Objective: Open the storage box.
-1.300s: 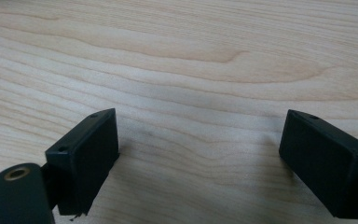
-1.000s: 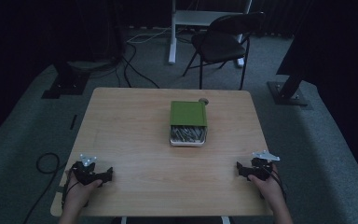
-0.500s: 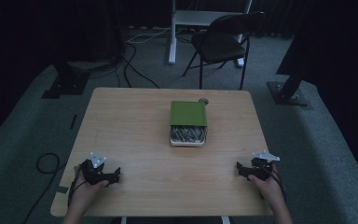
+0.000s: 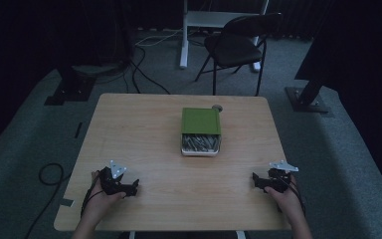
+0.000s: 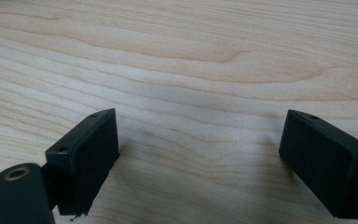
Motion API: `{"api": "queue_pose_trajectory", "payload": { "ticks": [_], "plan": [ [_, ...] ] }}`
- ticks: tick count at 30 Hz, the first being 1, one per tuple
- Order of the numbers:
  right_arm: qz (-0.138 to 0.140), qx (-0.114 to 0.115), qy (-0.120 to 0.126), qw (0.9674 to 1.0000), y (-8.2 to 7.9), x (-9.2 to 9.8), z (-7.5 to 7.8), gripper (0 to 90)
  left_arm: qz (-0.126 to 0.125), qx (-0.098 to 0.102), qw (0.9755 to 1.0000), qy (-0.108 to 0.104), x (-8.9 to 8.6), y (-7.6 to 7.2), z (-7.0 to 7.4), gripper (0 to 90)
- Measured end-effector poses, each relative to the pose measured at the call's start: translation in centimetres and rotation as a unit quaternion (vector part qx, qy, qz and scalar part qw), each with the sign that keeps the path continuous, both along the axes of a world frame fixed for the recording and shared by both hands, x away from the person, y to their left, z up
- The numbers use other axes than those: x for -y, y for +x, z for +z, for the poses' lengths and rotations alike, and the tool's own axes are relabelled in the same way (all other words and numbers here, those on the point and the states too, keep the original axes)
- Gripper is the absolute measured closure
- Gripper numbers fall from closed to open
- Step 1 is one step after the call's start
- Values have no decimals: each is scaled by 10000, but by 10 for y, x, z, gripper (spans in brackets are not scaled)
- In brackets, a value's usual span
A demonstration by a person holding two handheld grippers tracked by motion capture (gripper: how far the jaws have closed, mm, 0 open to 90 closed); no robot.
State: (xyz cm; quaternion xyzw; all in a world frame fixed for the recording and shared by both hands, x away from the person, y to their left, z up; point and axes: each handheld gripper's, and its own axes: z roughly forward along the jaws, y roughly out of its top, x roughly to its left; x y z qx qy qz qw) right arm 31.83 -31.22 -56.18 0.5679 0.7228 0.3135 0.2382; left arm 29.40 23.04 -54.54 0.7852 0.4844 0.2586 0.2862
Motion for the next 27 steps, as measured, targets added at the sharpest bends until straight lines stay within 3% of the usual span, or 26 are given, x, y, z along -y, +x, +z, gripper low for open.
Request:
{"api": "queue_pose_trajectory", "payload": {
  "ticks": [2, 11, 18, 24, 26, 27],
  "plan": [
    [-1, 0, 0, 10000, 0, 0, 0, 113, -99, 36, 9997, 224, 6, 3, 0, 6],
    [-1, 0, -1, 10000, 0, 0, 0, 113, -361, 227, 9986, 309, 27, 7, 5, 6],
    [0, 1, 1, 10000, 0, 0, 0, 113, -712, 504, 9951, 464, 52, 9, 10, 6],
    [-1, 0, 2, 10000, 0, 0, 0, 113, -925, 522, 9932, 470, 67, 10, 10, 6],
    [-3, 0, 3, 10000, 0, 0, 0, 113, -1046, 619, 9909, 579, 75, 11, 10, 6],
    [-3, 0, 3, 10000, 0, 0, 0, 113, -1046, 619, 9909, 579, 75, 11, 10, 6]
  ]
}}
